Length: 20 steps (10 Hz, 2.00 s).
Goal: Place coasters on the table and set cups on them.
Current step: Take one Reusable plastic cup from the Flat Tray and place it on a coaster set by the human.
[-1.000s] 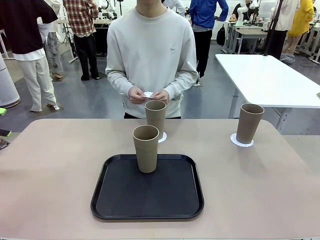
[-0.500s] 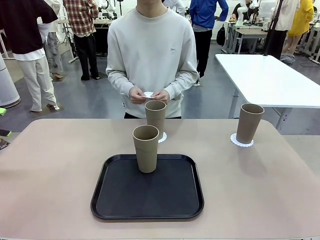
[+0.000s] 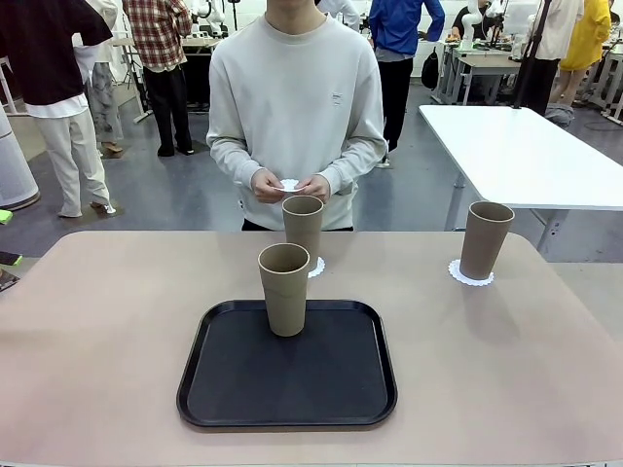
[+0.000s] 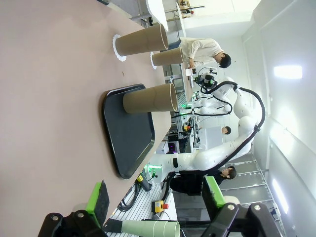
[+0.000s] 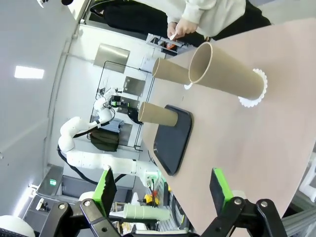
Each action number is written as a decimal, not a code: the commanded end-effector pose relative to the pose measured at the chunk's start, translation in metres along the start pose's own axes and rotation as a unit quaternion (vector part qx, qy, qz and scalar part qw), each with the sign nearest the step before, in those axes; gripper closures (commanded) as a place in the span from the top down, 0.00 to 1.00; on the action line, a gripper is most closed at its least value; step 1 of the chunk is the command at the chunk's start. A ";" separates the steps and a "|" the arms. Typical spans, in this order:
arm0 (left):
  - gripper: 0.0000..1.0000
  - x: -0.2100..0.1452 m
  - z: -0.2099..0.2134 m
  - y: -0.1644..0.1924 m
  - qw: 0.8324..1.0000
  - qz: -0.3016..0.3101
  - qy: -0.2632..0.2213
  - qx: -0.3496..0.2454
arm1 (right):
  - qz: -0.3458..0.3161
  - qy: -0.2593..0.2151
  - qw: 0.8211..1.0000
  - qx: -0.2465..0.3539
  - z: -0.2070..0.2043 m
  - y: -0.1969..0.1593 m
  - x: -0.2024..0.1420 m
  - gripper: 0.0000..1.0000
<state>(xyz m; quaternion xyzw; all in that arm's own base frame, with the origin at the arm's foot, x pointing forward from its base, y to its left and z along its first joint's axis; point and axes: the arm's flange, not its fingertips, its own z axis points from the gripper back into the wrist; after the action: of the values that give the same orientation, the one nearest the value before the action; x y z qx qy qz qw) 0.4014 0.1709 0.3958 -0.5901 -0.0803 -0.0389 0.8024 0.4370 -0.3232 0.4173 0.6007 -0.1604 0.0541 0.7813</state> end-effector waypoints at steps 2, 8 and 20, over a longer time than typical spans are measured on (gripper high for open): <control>1.00 -0.001 0.002 -0.001 1.000 -0.008 0.003 -0.003 | -0.025 0.044 0.999 0.002 0.001 -0.006 0.003 1.00; 1.00 -0.001 0.002 -0.001 1.000 -0.008 0.003 -0.003 | -0.015 0.031 0.999 0.000 -0.007 -0.009 -0.001 1.00; 1.00 -0.001 0.002 -0.001 1.000 -0.008 0.003 -0.003 | -0.015 0.031 0.999 0.000 -0.007 -0.009 -0.001 1.00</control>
<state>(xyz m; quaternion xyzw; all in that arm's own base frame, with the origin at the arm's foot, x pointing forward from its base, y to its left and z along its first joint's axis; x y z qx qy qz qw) 0.4014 0.1709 0.3958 -0.5901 -0.0803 -0.0389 0.8024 0.4399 -0.3205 0.4071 0.6002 -0.1201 0.0637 0.7882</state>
